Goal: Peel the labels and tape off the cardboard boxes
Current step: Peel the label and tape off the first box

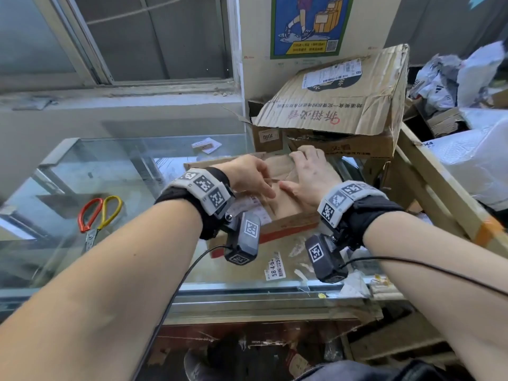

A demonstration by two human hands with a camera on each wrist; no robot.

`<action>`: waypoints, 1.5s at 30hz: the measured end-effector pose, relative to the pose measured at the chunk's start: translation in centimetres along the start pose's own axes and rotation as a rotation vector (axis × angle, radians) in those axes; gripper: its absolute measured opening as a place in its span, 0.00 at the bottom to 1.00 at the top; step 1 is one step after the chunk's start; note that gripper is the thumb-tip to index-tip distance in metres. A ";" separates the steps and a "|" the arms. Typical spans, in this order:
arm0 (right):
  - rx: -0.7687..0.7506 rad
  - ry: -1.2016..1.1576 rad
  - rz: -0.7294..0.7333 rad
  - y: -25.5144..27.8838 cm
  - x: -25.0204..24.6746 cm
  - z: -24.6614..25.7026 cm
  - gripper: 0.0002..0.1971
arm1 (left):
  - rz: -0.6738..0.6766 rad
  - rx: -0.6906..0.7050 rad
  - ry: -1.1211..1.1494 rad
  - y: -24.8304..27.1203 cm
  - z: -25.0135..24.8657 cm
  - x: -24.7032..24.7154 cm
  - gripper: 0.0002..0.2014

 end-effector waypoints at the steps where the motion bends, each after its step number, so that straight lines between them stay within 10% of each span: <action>1: -0.008 -0.058 0.022 0.3 0.3 0.1 0.32 | 0.003 0.014 -0.044 0.2 0.1 0.0 0.12; 13: -0.202 0.009 -0.041 2.8 1.7 3.3 0.15 | -0.287 -0.043 -0.390 2.8 3.0 3.6 0.39; 22: 0.035 -0.176 0.034 1.7 0.6 3.4 0.10 | -0.314 -0.044 -0.390 3.3 4.2 4.1 0.47; 26: 0.183 -0.473 0.176 0.3 0.1 2.2 0.09 | -0.477 0.123 -0.340 3.3 3.1 3.6 0.46; 29: 0.225 -0.550 0.156 0.2 -0.3 1.8 0.12 | -0.639 0.527 -0.234 4.0 1.7 4.4 0.26; 31: 0.249 -0.594 0.159 0.0 -0.5 1.7 0.09 | -0.572 0.625 -0.118 4.4 1.3 5.3 0.20; 45: 0.284 -0.732 0.369 -0.1 0.5 3.8 0.07 | -0.141 0.136 -0.344 3.7 4.0 5.6 0.43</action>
Point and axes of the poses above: each hand's wrist, its own y-axis away from the middle knuckle, its own x-axis out of the palm, z = x × y, the point moved 1 cm from there along -y, towards the middle knuckle, and after that the axes turned 12 degrees about -z, right-handed, at the moved point
